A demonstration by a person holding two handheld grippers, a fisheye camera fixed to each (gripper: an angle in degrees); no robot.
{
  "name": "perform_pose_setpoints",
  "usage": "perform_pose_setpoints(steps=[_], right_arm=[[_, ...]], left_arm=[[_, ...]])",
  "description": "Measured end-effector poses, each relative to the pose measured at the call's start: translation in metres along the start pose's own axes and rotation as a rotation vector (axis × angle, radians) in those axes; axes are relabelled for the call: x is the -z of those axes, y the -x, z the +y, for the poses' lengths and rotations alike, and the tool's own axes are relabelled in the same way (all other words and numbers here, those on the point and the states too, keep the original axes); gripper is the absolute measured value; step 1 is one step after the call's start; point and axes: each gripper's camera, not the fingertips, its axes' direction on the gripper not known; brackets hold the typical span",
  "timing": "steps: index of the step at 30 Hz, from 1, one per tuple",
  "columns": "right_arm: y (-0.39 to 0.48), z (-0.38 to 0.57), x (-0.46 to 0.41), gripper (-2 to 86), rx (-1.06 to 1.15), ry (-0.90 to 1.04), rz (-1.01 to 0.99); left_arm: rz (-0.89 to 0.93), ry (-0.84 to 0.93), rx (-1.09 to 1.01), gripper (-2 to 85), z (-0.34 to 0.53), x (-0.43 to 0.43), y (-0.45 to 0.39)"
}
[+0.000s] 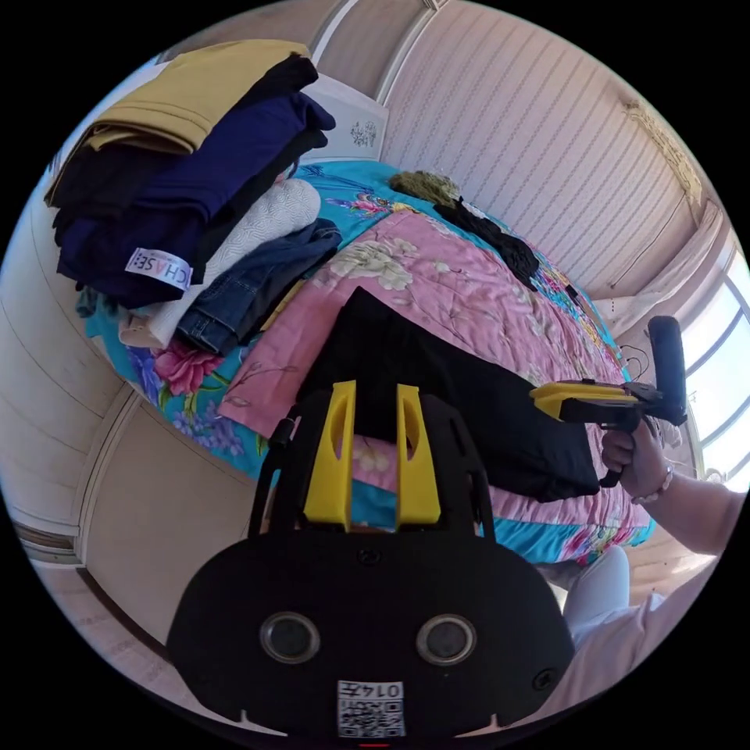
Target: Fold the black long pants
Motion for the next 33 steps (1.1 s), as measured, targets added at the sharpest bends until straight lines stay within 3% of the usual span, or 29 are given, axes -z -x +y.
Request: perform_pose_setpoints(steps=[4,8,15,17,24,27,29,31,33], right_arm=[[0.012,-0.051,-0.066,8.2,0.153,0.081,0.081],[0.019,-0.085,-0.132,9.0,0.299,0.143,0.160],[0.009,-0.116,-0.243,9.4,0.345,0.271,0.208],[0.003,-0.113,-0.285,8.5,0.355,0.396,0.185],[0.001,-0.107,-0.269,2.3,0.444,0.320,0.134],[-0.006,-0.119,-0.267,2.4,0.398,0.282,0.103],[-0.015,-0.125,-0.273,3.1,0.354,0.279,0.110],[-0.025,-0.123,-0.267,3.2,0.337,0.292,0.135],[-0.037,-0.110,-0.245,2.9,0.329,0.263,0.153]], left_arm=[[-0.033,0.082,0.033,8.9,-0.010,-0.016,0.009],[0.026,0.010,0.090,3.1,-0.005,0.008,0.029],[0.090,-0.021,0.158,0.8,0.007,0.026,0.048],[0.103,-0.012,0.144,0.7,0.006,0.032,0.051],[0.116,-0.105,0.098,1.2,0.005,0.083,0.039],[0.016,-0.151,0.132,2.1,-0.004,0.095,0.037],[-0.074,-0.106,0.171,3.2,-0.009,0.078,0.047],[-0.067,-0.018,0.213,4.5,-0.008,0.061,0.058],[-0.047,-0.051,0.221,5.5,0.001,0.070,0.060]])
